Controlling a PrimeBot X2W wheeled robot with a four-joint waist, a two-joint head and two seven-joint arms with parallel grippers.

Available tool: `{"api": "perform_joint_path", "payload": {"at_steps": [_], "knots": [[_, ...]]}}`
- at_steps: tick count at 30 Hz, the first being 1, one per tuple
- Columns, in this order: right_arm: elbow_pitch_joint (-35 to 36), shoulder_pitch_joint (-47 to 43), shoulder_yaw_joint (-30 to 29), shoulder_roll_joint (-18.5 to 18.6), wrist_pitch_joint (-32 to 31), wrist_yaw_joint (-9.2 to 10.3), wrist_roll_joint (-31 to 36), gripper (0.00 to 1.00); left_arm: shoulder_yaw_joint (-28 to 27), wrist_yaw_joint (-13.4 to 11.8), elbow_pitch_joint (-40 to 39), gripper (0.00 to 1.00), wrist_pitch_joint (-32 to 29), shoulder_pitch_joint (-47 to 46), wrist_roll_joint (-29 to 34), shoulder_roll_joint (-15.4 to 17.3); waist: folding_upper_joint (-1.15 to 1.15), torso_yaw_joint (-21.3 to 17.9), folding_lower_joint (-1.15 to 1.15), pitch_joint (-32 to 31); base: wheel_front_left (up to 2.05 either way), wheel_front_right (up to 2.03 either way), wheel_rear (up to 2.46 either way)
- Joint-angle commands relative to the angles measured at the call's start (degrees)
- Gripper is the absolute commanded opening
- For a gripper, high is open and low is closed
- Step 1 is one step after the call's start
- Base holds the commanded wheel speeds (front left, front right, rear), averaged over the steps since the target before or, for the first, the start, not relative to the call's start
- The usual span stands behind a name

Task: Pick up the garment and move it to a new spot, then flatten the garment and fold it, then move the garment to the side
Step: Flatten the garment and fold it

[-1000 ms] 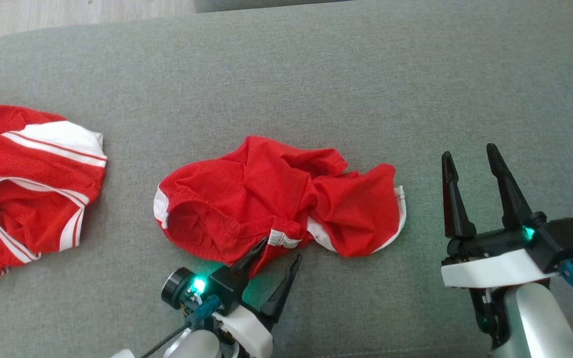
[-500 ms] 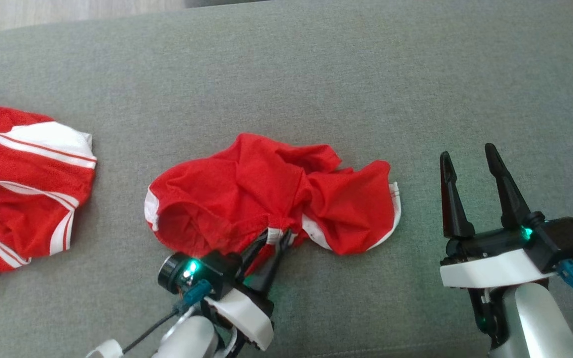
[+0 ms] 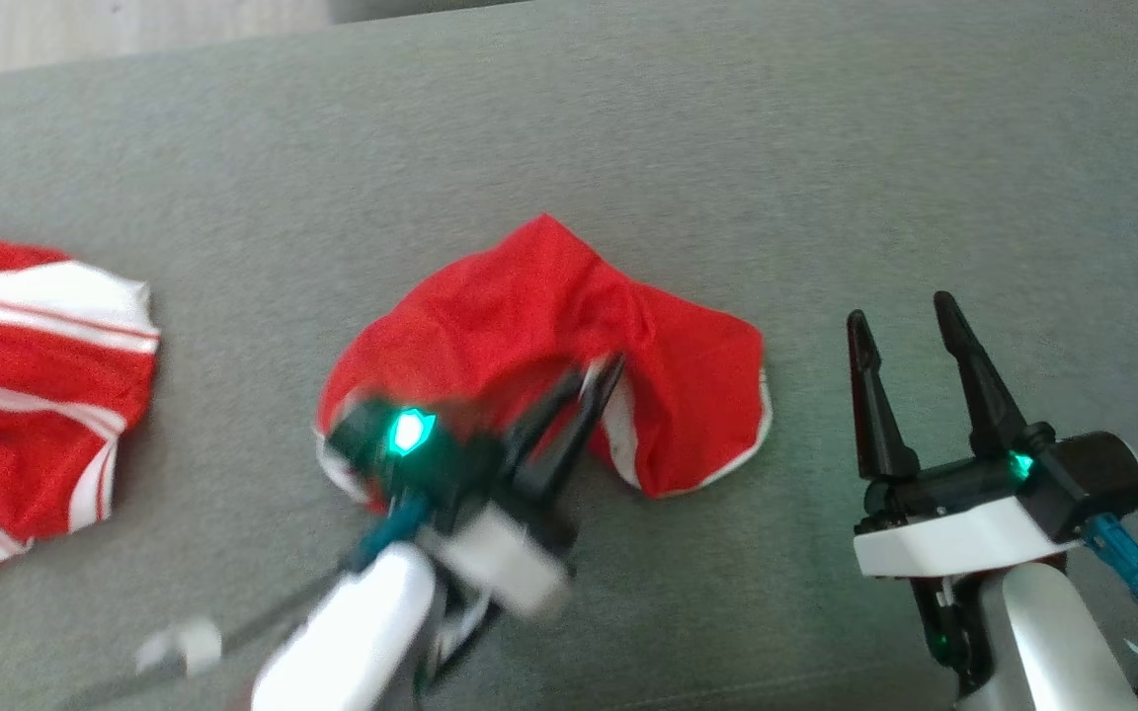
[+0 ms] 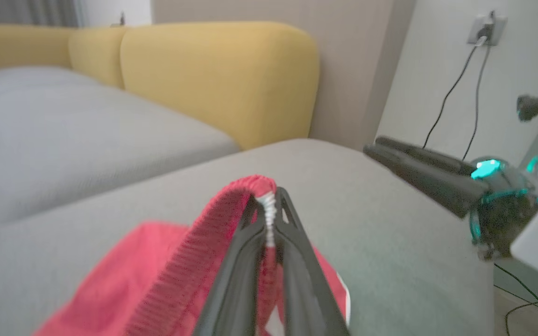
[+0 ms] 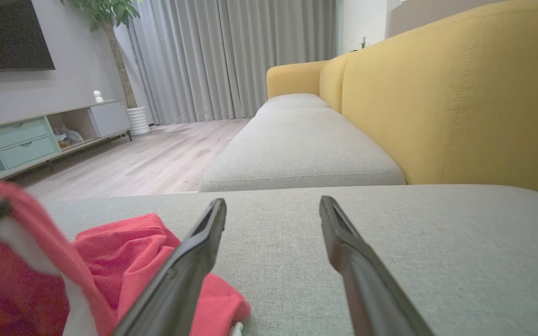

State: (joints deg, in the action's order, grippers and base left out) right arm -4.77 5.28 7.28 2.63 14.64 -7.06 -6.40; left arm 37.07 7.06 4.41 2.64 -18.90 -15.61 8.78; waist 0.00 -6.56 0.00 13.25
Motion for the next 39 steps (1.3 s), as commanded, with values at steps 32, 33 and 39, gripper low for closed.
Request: {"api": "perform_joint_path", "payload": {"at_steps": [32, 33, 39], "knots": [[-7.84, 0.27, 6.09, 0.25, 0.36, -0.43, 2.52, 1.00, -1.33, 0.28, 17.89, 0.00, 1.27, -27.01, -11.65, 9.10, 0.00, 3.16, 0.00, -0.49, 0.00, 0.00, 0.00], [-9.33, 0.73, 6.58, 0.25, 0.36, -0.43, 3.53, 1.00, -1.20, 0.30, 18.50, 0.00, 1.83, -27.46, -11.82, 8.96, 0.00, 3.48, 0.00, -0.27, 0.00, 0.00, 0.00], [-16.59, 4.76, 5.30, 0.25, 0.36, -0.43, 9.28, 1.00, 0.27, 0.38, 20.69, 0.00, 3.71, -30.23, -12.40, 9.07, 0.00, 4.40, 0.00, 1.24, 0.00, 0.00, 0.00]]}}
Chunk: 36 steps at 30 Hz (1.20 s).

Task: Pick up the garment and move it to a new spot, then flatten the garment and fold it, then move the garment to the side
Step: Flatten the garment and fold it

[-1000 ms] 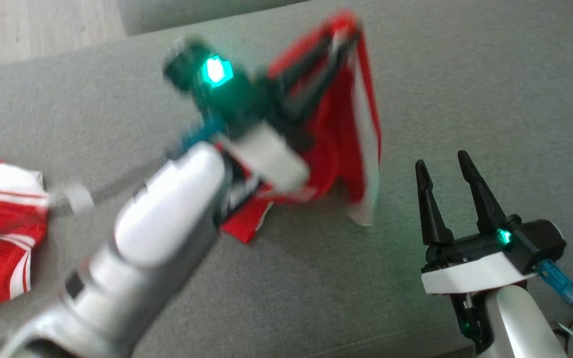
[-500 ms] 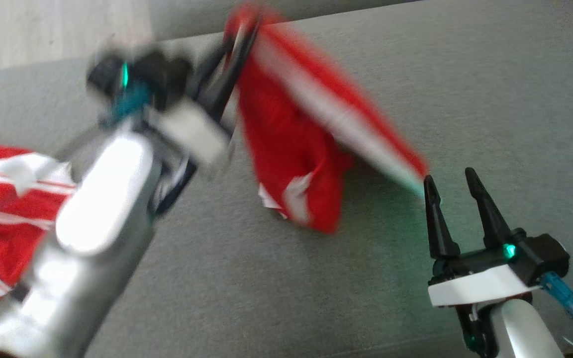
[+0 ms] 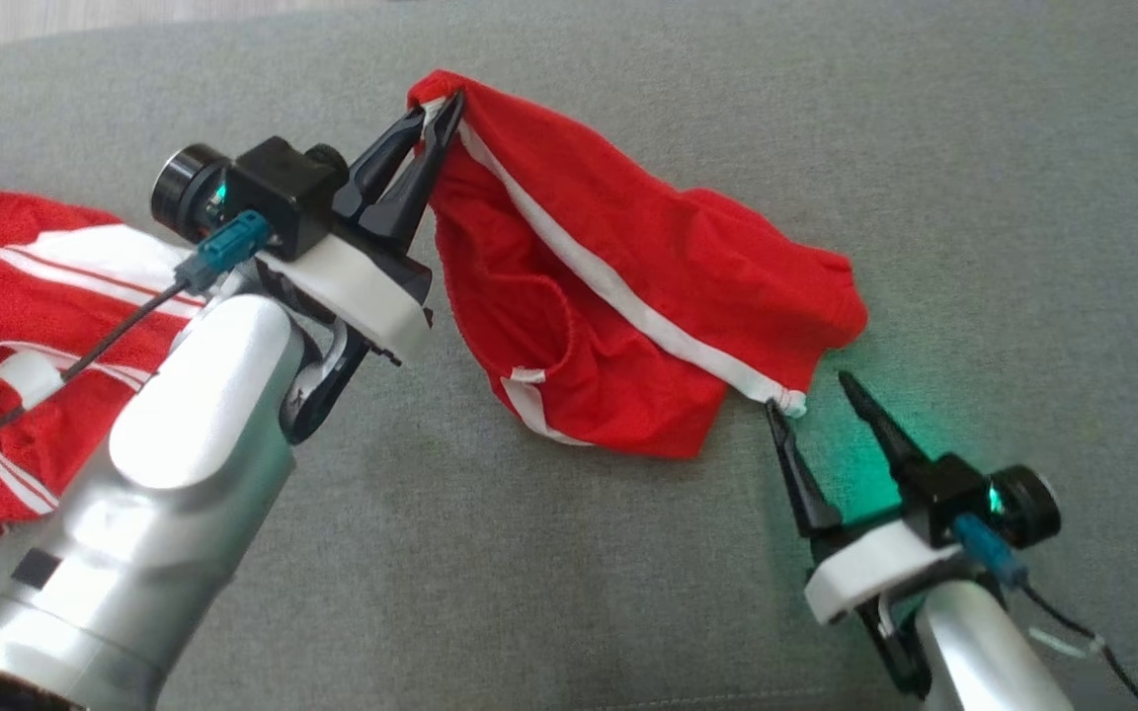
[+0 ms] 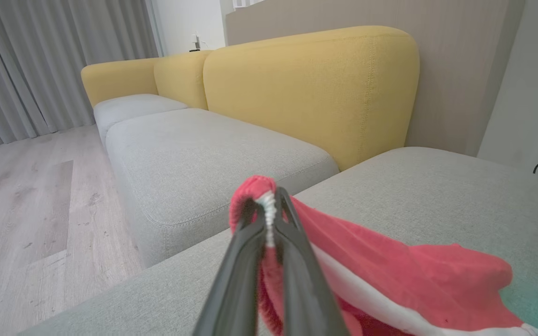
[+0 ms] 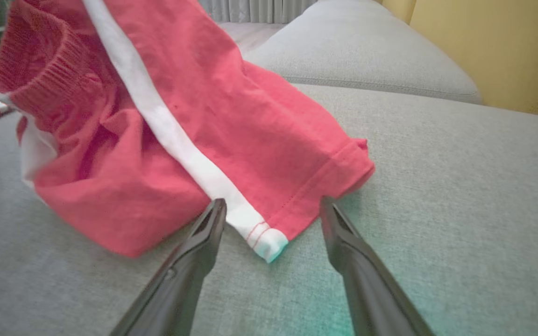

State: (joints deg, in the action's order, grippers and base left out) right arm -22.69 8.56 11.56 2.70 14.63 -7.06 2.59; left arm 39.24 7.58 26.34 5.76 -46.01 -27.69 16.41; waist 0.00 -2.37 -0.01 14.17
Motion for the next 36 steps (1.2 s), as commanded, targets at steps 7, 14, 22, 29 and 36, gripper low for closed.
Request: {"api": "perform_joint_path", "payload": {"at_steps": [7, 14, 22, 29, 36], "knots": [[-4.16, 5.77, 2.50, 0.18, 0.37, -0.43, 3.42, 1.00, -0.15, -0.11, 0.32, 0.00, 1.59, -5.41, -1.16, 1.52, 0.00, 0.75, 0.01, 1.37, 0.00, 0.00, 0.00], [-7.37, 5.62, 4.12, 0.18, 0.37, -0.43, 5.53, 0.94, 1.09, -0.10, 1.65, 0.00, 2.63, -6.35, -2.34, 1.82, 0.00, 0.46, 0.01, 1.02, 0.00, 0.00, 0.00], [-9.31, 6.44, 4.41, 0.18, 0.37, -0.43, 6.06, 0.00, 2.47, -0.09, 2.52, 0.00, 3.16, -6.94, -3.24, 1.92, 0.00, 0.62, 0.01, 0.77, 0.00, 0.00, 0.00], [-4.26, 6.95, -1.25, 0.18, 0.37, -0.43, 6.24, 0.00, 2.77, -0.09, 2.02, 0.00, 5.17, -7.98, -3.04, 2.82, 0.00, -0.03, 0.01, 0.58, 0.00, 0.00, 0.00], [10.65, 14.17, -13.18, 0.18, 0.37, -0.43, 6.13, 0.00, 0.54, -0.10, -3.16, 0.00, 7.91, -14.32, -2.25, 2.61, 0.00, -1.96, 0.01, 1.55, 0.00, 0.00, 0.00]]}}
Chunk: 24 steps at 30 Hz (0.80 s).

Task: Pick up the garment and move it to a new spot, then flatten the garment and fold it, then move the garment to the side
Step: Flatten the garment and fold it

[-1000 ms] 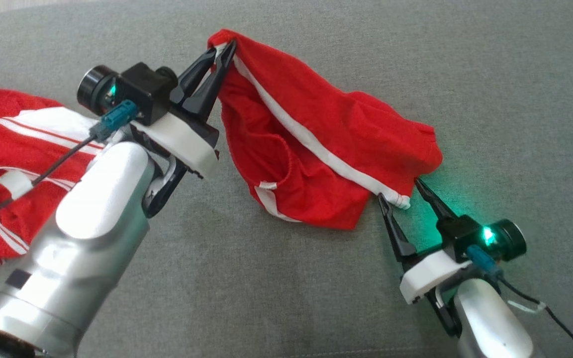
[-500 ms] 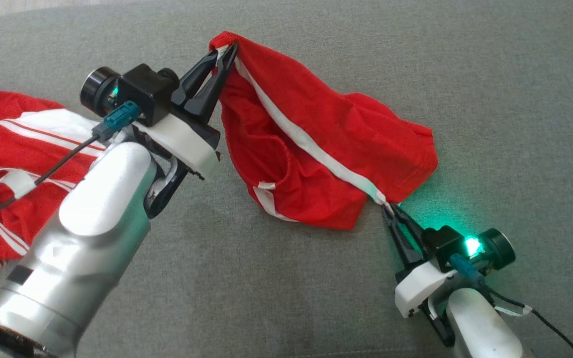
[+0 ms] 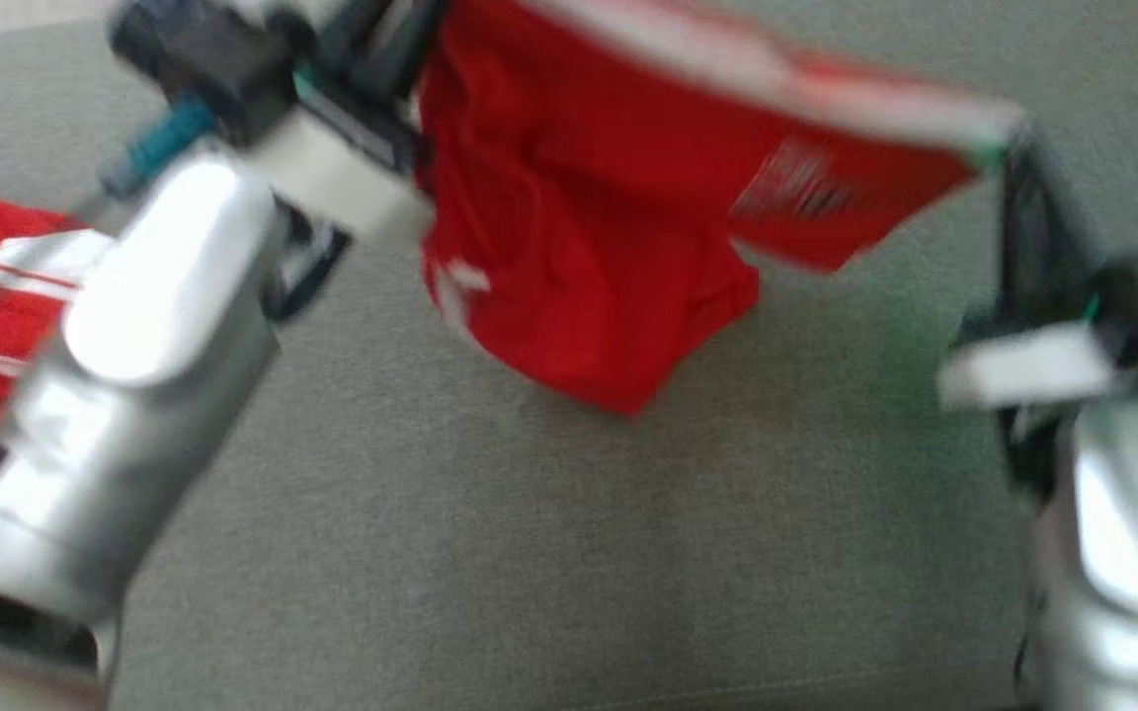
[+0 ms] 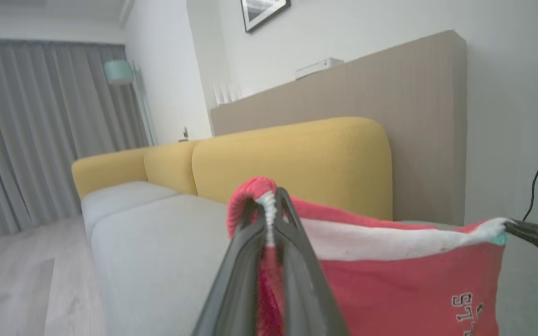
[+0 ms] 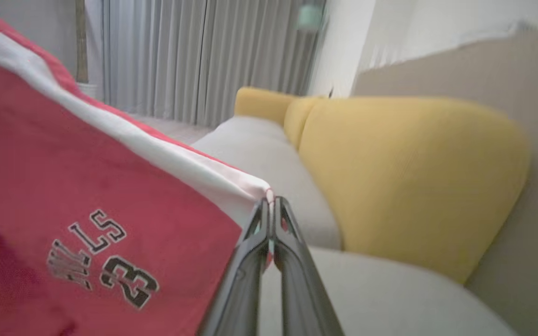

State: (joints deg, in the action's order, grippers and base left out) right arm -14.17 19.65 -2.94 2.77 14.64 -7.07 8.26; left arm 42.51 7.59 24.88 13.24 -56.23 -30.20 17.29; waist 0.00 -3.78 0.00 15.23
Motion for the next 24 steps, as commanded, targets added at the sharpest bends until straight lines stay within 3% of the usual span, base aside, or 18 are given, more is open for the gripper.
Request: {"api": "perform_joint_path", "payload": {"at_steps": [1, 3, 9, 14, 17, 24], "knots": [[3.23, 5.62, 0.67, 0.10, 0.36, -0.42, 1.97, 0.00, -2.52, -0.11, -1.90, 0.00, 0.33, -5.75, 0.45, 1.86, 0.00, -1.17, 0.00, 1.01, 0.00, 0.00, 0.00], [3.78, 11.42, -0.69, 1.13, 0.36, -0.42, 4.27, 0.00, -1.58, -0.11, -1.75, 0.00, -0.56, -9.61, 0.65, 1.93, 0.00, -2.25, 0.00, 2.27, 0.00, 0.00, 0.00], [-0.08, 31.84, -5.23, 10.46, 0.36, -0.42, 5.88, 0.00, 2.82, -0.11, 2.05, 0.00, -0.20, -24.56, 3.10, -0.08, 0.00, -4.55, 0.00, 7.51, 0.00, 0.00, 0.00], [2.39, 42.54, -7.44, 14.89, 0.36, -0.42, 6.49, 0.00, -1.26, -0.36, 3.97, 0.00, 1.67, -34.38, 6.20, -3.10, 0.00, -6.91, 0.00, 11.07, 0.00, 0.00, 0.00], [6.82, 40.88, -7.24, 15.52, 0.36, -0.42, 5.58, 0.00, -4.36, -0.19, -1.81, 0.00, 1.73, -30.93, 7.55, -4.13, 0.00, -7.82, 0.00, 12.52, 0.00, 0.00, 0.00], [12.60, 23.52, -3.87, 13.74, 0.36, -0.42, 3.28, 0.00, 1.72, -0.12, -9.45, 0.00, 1.74, -13.97, 7.40, 0.88, 0.00, -7.50, 0.00, 12.96, 0.00, 0.00, 0.00]]}}
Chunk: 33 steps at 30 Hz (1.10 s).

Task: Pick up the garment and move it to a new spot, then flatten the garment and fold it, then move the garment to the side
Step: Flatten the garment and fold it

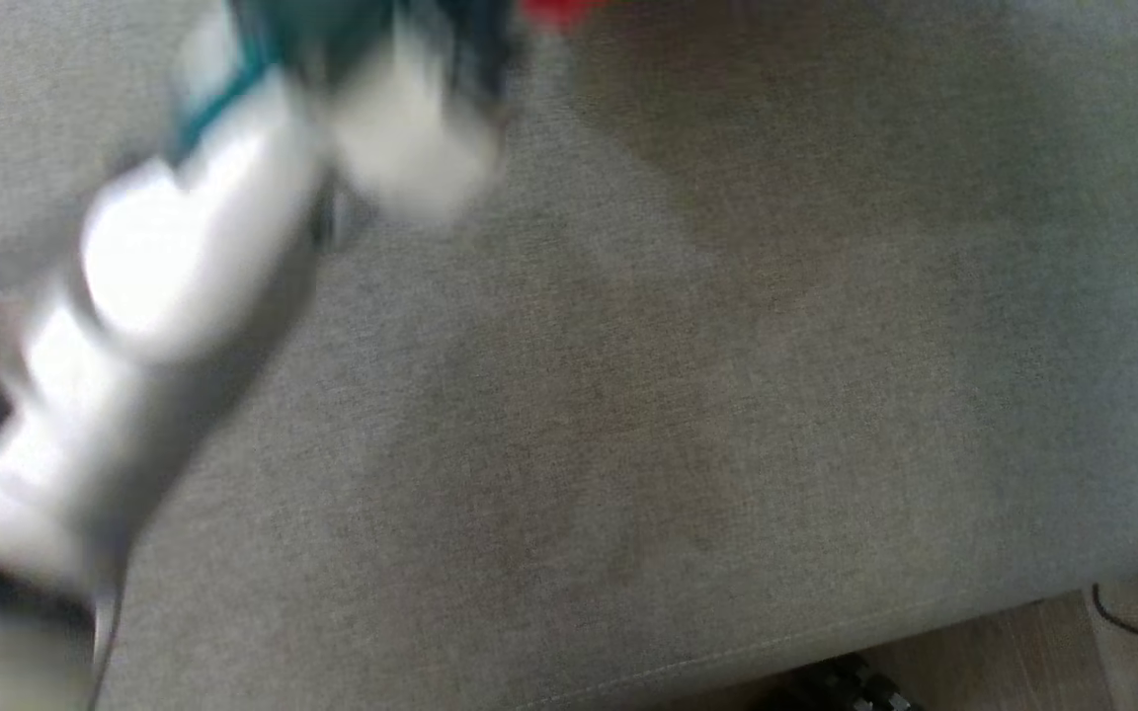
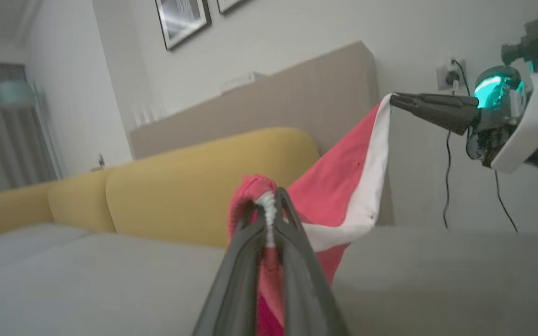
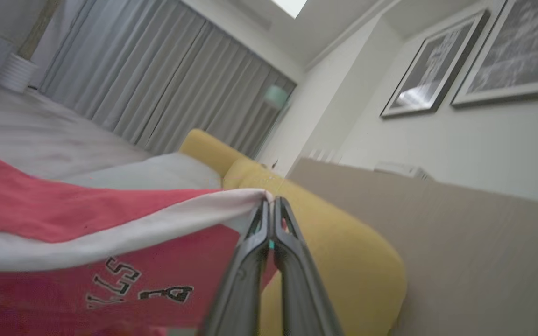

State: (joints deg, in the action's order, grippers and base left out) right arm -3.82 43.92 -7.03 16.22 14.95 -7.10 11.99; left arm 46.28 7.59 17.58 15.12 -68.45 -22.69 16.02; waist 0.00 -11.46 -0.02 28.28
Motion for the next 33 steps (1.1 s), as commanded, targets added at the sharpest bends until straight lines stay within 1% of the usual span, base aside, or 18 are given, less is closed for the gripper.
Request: {"api": "perform_joint_path", "payload": {"at_steps": [1, 4, 8, 11, 13, 16, 18, 19, 22, 25, 30, 33], "knots": [[3.18, -4.10, 0.24, -0.33, 0.05, -0.39, -0.94, 0.00, -1.46, -0.12, -3.32, 0.00, -0.14, 1.60, -0.16, 2.89, 0.00, 0.34, 0.02, -0.17, 0.00, 0.00, 0.00], [5.22, -13.90, -0.99, -2.35, 0.05, -0.39, -1.87, 0.00, -0.13, -0.11, -6.84, 0.00, -0.13, 12.89, -0.51, 4.33, 0.00, 0.67, 0.02, -1.25, 0.00, 0.00, 0.00], [6.90, -26.54, -4.17, -4.88, 0.05, -0.39, -3.13, 0.00, 4.46, -0.11, -8.51, 0.00, -0.13, 27.30, -0.77, 6.46, 0.00, 0.69, 0.02, -3.78, 0.00, 0.00, 0.00], [8.63, -35.23, -7.18, -6.23, 0.05, -0.39, -4.50, 0.00, 8.53, -0.11, -8.40, 0.00, -0.13, 35.27, -1.77, 7.68, 0.00, 0.67, 0.02, -5.66, 0.00, 0.00, 0.00], [10.30, -40.45, -8.59, -6.10, -0.34, -0.39, -5.79, 0.00, 10.75, -0.11, -8.53, 0.00, -0.13, 39.02, -3.02, 8.14, 0.00, 0.88, 0.02, -6.53, 0.00, 0.00, 0.00], [14.55, -46.94, -10.62, -4.91, -2.71, -0.39, -6.87, 0.00, 14.21, -0.11, -8.97, 0.00, -0.13, 41.69, -4.12, 9.18, 0.00, 1.60, 0.02, -7.01, 0.00, 0.00, 0.00], [17.44, -49.81, -11.67, -3.78, -4.55, -0.39, -7.18, 0.00, 15.10, -0.10, -10.07, 0.00, -0.13, 42.08, -5.35, 9.25, 0.00, 2.28, 0.02, -6.91, 0.00, 0.00, 0.00], [18.50, -50.43, -12.05, -3.20, -5.37, -0.39, -7.48, 0.00, 14.46, -0.10, -10.85, 0.00, -0.13, 42.01, -6.15, 8.93, 0.00, 2.62, 0.02, -6.76, 0.00, 0.00, 0.00], [19.23, -48.95, -11.79, -0.29, -7.55, -0.39, -7.81, 0.00, 10.96, -0.10, -12.95, 0.00, -0.13, 41.38, -9.58, 6.73, 0.00, 3.88, 0.02, -6.06, 0.00, 0.00, 0.00], [16.84, -43.32, -9.61, 3.02, -10.06, -0.39, -7.42, 0.00, 8.24, -0.10, -13.17, 0.00, -0.13, 39.28, -12.94, 4.39, 0.00, 5.29, 0.02, -5.03, 0.00, 0.00, 0.00], [7.86, -30.64, -2.15, 9.06, -15.31, -0.39, -8.39, 0.00, 5.22, -0.10, -9.56, 0.00, -0.13, 34.47, -18.98, 0.55, 0.00, 7.96, 0.02, -2.56, 0.00, 0.00, 0.00], [0.75, -22.20, 3.89, 13.15, -17.05, -0.39, -9.15, 0.00, 4.21, -0.10, -6.41, 0.00, -0.13, 31.28, -20.71, -1.12, 0.00, 9.32, 0.02, -0.81, 0.00, 0.00, 0.00]]}}
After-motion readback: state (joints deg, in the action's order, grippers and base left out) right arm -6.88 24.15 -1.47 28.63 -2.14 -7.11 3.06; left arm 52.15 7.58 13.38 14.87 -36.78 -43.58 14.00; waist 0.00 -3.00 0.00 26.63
